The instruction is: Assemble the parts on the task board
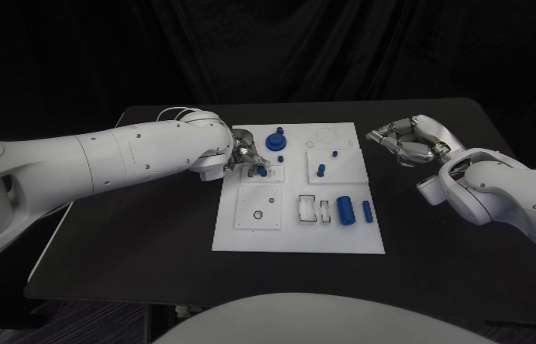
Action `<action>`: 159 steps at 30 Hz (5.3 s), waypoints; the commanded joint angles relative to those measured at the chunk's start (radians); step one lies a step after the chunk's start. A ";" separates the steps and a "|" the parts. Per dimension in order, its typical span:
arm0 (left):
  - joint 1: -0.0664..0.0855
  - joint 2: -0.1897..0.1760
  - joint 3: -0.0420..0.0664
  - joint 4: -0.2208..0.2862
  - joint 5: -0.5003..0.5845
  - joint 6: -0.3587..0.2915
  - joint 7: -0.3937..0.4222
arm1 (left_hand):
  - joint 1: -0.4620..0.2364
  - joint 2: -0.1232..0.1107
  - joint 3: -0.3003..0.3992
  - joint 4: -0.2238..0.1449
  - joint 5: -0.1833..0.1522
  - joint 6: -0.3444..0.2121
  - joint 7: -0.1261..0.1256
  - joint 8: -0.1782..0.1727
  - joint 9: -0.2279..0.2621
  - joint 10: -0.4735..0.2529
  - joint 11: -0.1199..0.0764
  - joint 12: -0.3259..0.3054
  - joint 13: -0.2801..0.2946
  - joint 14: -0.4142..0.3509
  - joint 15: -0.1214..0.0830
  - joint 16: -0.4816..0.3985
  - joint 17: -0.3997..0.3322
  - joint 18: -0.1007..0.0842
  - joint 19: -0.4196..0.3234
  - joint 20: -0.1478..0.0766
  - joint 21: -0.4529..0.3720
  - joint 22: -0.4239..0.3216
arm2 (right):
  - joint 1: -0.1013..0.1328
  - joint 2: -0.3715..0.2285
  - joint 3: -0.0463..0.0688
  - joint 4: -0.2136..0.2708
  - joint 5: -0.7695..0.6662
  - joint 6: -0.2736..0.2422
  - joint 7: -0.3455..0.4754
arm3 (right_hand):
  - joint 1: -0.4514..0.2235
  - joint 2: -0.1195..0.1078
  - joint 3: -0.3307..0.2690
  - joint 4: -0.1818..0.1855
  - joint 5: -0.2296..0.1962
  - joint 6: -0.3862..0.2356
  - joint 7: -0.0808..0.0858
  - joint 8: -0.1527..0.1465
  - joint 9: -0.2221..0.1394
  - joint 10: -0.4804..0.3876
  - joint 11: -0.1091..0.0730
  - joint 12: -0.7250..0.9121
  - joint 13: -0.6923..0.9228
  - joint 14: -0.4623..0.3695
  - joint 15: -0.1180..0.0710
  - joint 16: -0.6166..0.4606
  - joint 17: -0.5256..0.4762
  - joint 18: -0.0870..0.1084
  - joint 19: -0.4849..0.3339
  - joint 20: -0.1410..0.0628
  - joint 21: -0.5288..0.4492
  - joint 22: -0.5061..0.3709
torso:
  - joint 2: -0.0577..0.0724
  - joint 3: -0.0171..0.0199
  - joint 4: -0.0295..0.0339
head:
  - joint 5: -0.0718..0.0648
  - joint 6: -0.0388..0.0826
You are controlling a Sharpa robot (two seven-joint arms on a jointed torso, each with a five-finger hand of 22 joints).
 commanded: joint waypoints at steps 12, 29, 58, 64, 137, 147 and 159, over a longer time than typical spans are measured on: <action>-0.009 -0.001 -0.003 -0.001 0.001 0.007 0.008 | -0.053 -0.004 -0.147 0.083 -0.107 0.005 0.012 -0.034 -0.012 0.071 0.010 -0.003 0.236 0.081 0.007 -0.005 0.228 -0.009 0.008 0.011 -0.014 0.011 | -0.004 -0.001 0.001 0.001 -0.004 0.010 -0.018 | 0.006 -0.002 0.000 -0.001 0.004 0.007 -0.001 -0.002 -0.001 0.000 -0.001 -0.004 -0.002 -0.002 0.000 -0.002 0.001 -0.005 -0.003 0.000 -0.003 0.097 | 0.001 -0.0003 -0.0002 | 0.000 0.000; -0.010 -0.011 -0.003 0.017 0.001 -0.033 0.061 | -0.032 0.043 -0.189 0.088 -0.075 0.048 -0.001 -0.013 0.006 0.082 0.001 0.009 0.245 0.092 0.000 0.000 0.245 -0.011 0.025 0.007 -0.007 0.033 | -0.004 -0.003 0.001 0.002 -0.004 0.010 -0.021 | 0.006 -0.002 0.000 0.000 0.004 0.008 -0.001 -0.002 -0.001 0.001 -0.001 -0.004 -0.001 -0.001 0.000 -0.001 0.002 -0.005 -0.003 0.000 -0.003 0.097 | 0.001 0.0001 -0.0001 | 0.001 0.000; -0.011 -0.026 -0.003 0.031 0.001 -0.077 0.073 | 0.038 0.078 -0.242 0.078 -0.047 0.021 -0.020 0.092 0.194 0.104 -0.017 0.031 0.263 0.104 -0.016 0.007 0.263 -0.020 0.060 -0.009 0.011 0.081 | -0.004 -0.005 0.001 0.003 -0.004 0.008 -0.020 | 0.006 0.001 0.001 0.001 0.005 0.009 -0.001 -0.002 -0.001 0.001 -0.001 -0.004 -0.004 -0.001 0.000 -0.001 0.001 -0.005 -0.003 0.000 -0.004 0.097 | 0.000 -0.0004 -0.0010 | 0.005 0.000; -0.002 -0.076 -0.003 0.103 -0.018 -0.151 0.082 | 0.064 0.069 -0.266 0.081 -0.021 0.010 -0.028 0.128 0.258 0.104 -0.026 0.031 0.263 0.104 -0.025 0.007 0.263 -0.036 0.121 -0.019 0.066 0.150 | -0.004 -0.009 0.001 0.004 -0.004 0.004 -0.017 | 0.005 0.001 0.000 0.002 0.005 0.009 -0.001 -0.002 -0.001 0.002 -0.001 -0.003 -0.002 0.000 0.000 0.000 0.002 -0.005 -0.002 0.000 -0.003 0.098 | 0.000 0.0000 -0.0002 | 0.000 0.000; 0.055 0.004 -0.003 -0.146 -0.042 -0.025 0.049 | 0.159 0.077 -0.307 0.070 -0.013 -0.077 -0.019 0.093 0.361 0.104 -0.026 0.031 0.263 0.104 -0.032 0.007 0.263 -0.104 0.331 -0.029 0.261 0.402 | -0.004 -0.006 0.001 0.007 -0.004 0.020 -0.025 | 0.001 -0.003 -0.003 0.000 0.007 0.010 -0.002 -0.003 -0.001 0.006 -0.001 0.000 -0.002 0.002 0.000 0.002 0.002 -0.006 0.000 0.000 0.002 0.101 | 0.015 -0.0068 -0.0019 | 0.011 0.000; 0.045 0.011 -0.003 -0.159 -0.042 -0.017 0.055 | 0.164 0.079 -0.306 0.067 -0.011 -0.079 -0.017 0.087 0.359 0.104 -0.024 0.031 0.263 0.104 -0.030 0.007 0.263 -0.099 0.316 -0.027 0.248 0.386 | -0.004 -0.006 0.001 0.006 -0.004 0.019 -0.025 | 0.001 -0.003 -0.003 0.000 0.007 0.010 -0.002 -0.003 -0.001 0.006 -0.001 0.000 -0.002 0.002 0.000 0.002 0.002 -0.006 0.000 0.000 0.002 0.101 | 0.015 -0.0071 -0.0014 | 0.010 0.000; 0.036 0.014 -0.003 -0.163 -0.042 -0.019 0.066 | 0.167 0.082 -0.306 0.065 -0.006 -0.082 -0.014 0.080 0.356 0.104 -0.021 0.031 0.263 0.104 -0.027 0.007 0.263 -0.093 0.301 -0.024 0.233 0.369 | -0.004 -0.007 0.001 0.006 -0.004 0.019 -0.025 | 0.003 -0.003 -0.002 0.000 0.009 0.010 -0.002 -0.003 -0.001 0.006 -0.002 0.000 -0.003 0.002 -0.001 0.002 0.002 -0.006 0.000 0.000 0.001 0.101 | 0.015 -0.0064 -0.0019 | 0.009 0.000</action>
